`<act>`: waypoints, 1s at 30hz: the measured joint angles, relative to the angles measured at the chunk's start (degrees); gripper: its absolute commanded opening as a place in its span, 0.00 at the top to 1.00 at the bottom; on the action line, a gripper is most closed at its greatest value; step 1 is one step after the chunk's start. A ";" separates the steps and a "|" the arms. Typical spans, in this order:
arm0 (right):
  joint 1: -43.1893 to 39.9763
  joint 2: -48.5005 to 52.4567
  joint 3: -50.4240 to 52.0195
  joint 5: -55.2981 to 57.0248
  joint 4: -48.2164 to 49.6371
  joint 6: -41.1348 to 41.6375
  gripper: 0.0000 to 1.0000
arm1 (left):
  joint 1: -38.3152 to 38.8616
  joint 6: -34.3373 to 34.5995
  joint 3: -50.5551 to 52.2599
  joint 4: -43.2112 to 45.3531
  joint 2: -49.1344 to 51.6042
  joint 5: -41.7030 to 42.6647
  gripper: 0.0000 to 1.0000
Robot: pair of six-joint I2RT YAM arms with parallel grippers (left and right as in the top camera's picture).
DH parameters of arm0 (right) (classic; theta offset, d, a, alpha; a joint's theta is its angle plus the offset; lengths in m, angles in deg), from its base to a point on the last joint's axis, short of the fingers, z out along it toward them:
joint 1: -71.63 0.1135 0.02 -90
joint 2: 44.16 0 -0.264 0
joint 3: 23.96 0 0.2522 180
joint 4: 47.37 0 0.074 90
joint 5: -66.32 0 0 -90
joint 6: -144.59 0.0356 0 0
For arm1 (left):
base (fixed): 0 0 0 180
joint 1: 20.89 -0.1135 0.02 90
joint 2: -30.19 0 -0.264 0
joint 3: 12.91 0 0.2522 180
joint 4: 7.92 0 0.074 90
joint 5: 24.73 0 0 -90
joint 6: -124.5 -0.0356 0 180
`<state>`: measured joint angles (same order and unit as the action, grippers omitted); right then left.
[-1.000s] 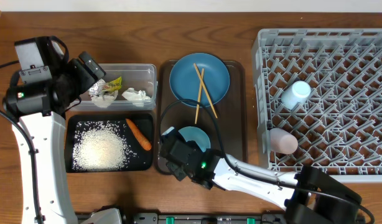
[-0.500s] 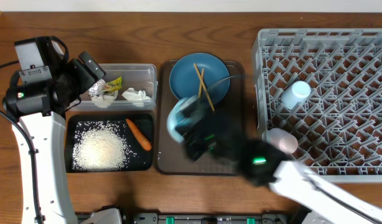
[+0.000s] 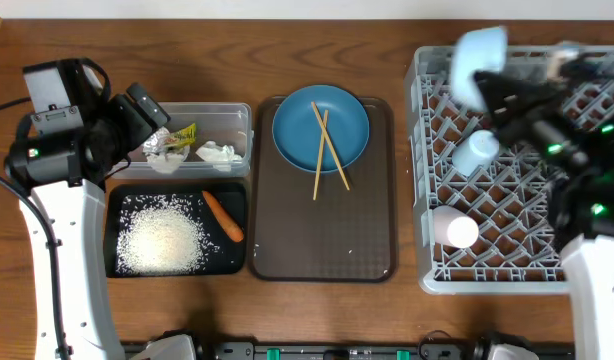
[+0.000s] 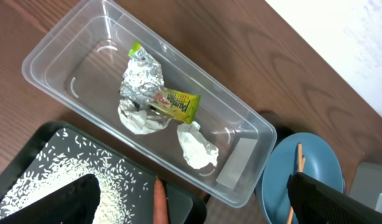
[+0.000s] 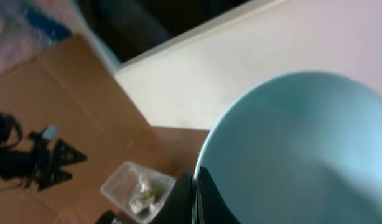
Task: Sort waste into correct bins and load items into the dishwasher rack
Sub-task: 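Carry the bowl right and lower it into the rack's back area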
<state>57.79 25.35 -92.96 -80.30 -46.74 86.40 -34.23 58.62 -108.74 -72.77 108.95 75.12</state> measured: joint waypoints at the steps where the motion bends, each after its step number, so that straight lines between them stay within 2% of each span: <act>1: -1.88 1.92 0.00 -1.57 2.08 1.29 0.99 | 0.00 0.00 0.00 0.00 0.00 0.00 0.02; 7: -5.60 13.92 -1.75 -6.84 6.12 4.81 0.99 | 0.00 0.00 0.00 0.02 0.00 0.00 0.02; 16: -5.53 33.46 -16.55 -9.29 6.32 5.77 0.99 | 0.00 0.00 0.00 0.04 0.00 0.02 0.02; 20: -5.53 38.03 -20.13 -9.33 6.49 6.08 0.99 | 0.00 0.00 0.00 0.02 0.00 0.00 0.02; 30: -5.55 47.06 -20.46 -10.82 6.62 5.38 0.99 | 0.00 0.00 0.00 0.02 0.00 0.02 0.02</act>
<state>52.23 72.41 -113.42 -91.12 -40.12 91.78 -34.23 58.62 -108.74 -72.75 108.95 75.14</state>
